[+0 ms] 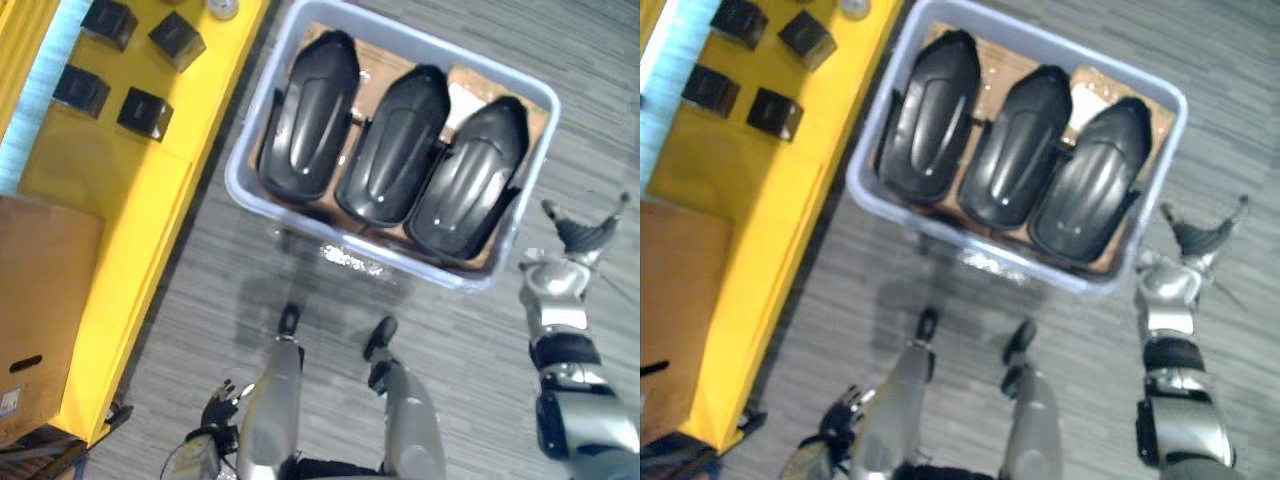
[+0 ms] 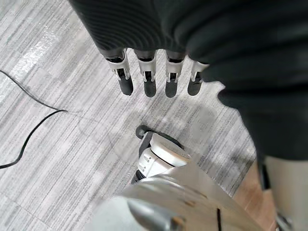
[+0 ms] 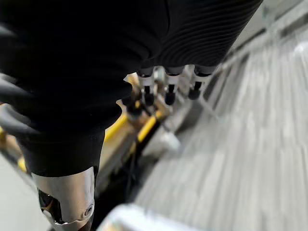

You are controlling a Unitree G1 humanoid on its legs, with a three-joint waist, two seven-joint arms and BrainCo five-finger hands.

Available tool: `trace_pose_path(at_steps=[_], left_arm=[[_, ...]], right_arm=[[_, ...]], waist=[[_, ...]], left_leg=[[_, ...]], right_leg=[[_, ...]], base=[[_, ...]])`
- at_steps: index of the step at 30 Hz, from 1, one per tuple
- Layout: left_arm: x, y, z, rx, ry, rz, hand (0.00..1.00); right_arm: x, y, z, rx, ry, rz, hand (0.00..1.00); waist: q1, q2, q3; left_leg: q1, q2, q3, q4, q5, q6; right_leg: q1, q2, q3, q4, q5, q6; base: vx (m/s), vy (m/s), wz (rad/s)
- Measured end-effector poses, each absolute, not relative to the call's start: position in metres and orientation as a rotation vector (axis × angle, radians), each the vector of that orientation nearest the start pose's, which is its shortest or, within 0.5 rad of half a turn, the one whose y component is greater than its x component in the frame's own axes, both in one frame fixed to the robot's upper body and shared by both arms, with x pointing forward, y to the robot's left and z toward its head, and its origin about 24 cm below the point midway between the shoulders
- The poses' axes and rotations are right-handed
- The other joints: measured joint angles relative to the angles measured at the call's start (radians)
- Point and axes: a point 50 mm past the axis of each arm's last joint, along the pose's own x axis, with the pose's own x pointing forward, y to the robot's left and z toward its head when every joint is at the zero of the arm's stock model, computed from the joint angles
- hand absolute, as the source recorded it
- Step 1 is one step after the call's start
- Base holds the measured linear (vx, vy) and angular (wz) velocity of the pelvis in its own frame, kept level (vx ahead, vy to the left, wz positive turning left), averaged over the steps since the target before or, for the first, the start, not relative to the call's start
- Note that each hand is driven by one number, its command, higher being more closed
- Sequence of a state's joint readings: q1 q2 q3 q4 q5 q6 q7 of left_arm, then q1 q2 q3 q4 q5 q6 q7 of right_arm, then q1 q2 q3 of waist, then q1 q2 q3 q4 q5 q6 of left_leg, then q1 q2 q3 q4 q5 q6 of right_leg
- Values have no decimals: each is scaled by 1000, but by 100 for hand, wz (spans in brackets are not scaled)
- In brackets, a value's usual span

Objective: Walk over and take plastic housings, then place them on the shelf

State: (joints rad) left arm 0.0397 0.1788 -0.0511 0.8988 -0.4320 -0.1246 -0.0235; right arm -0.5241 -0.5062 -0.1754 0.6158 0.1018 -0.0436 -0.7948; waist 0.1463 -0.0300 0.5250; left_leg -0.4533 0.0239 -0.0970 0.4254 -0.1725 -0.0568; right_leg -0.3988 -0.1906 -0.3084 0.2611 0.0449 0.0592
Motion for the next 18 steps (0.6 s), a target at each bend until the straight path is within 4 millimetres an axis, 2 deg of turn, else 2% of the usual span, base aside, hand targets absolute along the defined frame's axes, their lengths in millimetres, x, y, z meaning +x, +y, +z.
trace_pose_path(at_steps=[1, 2, 3, 4, 5, 8, 11, 13, 16, 18], left_arm=[[151, 211, -130, -206, 782, 229, 0], [151, 214, -129, -200, 781, 231, 0], [152, 215, -128, -207, 780, 235, 0], [149, 218, -129, -213, 794, 240, 0], [146, 221, -129, -224, 800, 248, 0], [143, 227, -129, -216, 809, 250, 0], [142, 226, -129, -217, 815, 248, 0], [143, 223, -129, -220, 815, 239, 0], [144, 220, -130, -222, 819, 231, 0], [145, 217, -132, -228, 824, 231, 0]], right_arm=[[311, -325, 119, -258, -140, -1074, 0], [311, -321, 115, -247, -132, -1070, 0], [293, -314, 116, -178, -194, -1100, 0], [287, -308, 117, -173, -225, -1111, 0], [285, -303, 118, -171, -243, -1112, 0], [285, -299, 117, -155, -243, -1124, 0], [310, -282, 116, -140, -200, -1028, 0], [330, -272, 121, -113, -172, -949, 0], [345, -271, 136, -113, -176, -891, 0], [351, -279, 148, -126, -185, -891, 0]], waist=[[-5, 0, 0], [-25, -4, -1], [-28, -17, -2], [-30, -33, -2], [-36, -53, -3], [-50, -74, -7], [-47, -74, -7], [-31, -65, -8], [-3, -51, -10], [9, -34, -10]], left_leg=[[1, 1, 1, 0, 0, 0], [0, 1, 1, 0, 0, 0], [5, 6, 12, 0, 0, 0], [11, 13, 29, 0, 0, 0], [18, 16, 41, 0, -1, 0], [15, 19, 44, 1, -2, 0], [11, 19, 44, -2, -2, 1], [7, 17, 35, -2, 1, 0], [-5, 11, 18, -5, 8, 1], [-10, -2, 2, -14, 17, 3]], right_leg=[[0, 1, 2, 1, 0, 0], [0, 2, 6, 1, 0, 0], [0, 5, 13, 1, 1, 0], [0, 8, 24, 1, 2, 0], [0, 11, 35, 0, 3, -1], [0, 16, 39, -10, 8, -4], [1, 18, 40, -19, 10, -2], [1, 18, 33, -27, 19, 1], [1, 12, 13, -29, 20, 1], [1, 2, 0, -28, 19, 2]], base=[[-48, -3, -13], [-54, -3, -7], [-41, -2, -16], [-12, -4, -29], [1, -4, -24], [-13, -1, -10], [-10, 2, -2], [-9, 0, 12], [14, 1, 19], [32, 10, 25]])
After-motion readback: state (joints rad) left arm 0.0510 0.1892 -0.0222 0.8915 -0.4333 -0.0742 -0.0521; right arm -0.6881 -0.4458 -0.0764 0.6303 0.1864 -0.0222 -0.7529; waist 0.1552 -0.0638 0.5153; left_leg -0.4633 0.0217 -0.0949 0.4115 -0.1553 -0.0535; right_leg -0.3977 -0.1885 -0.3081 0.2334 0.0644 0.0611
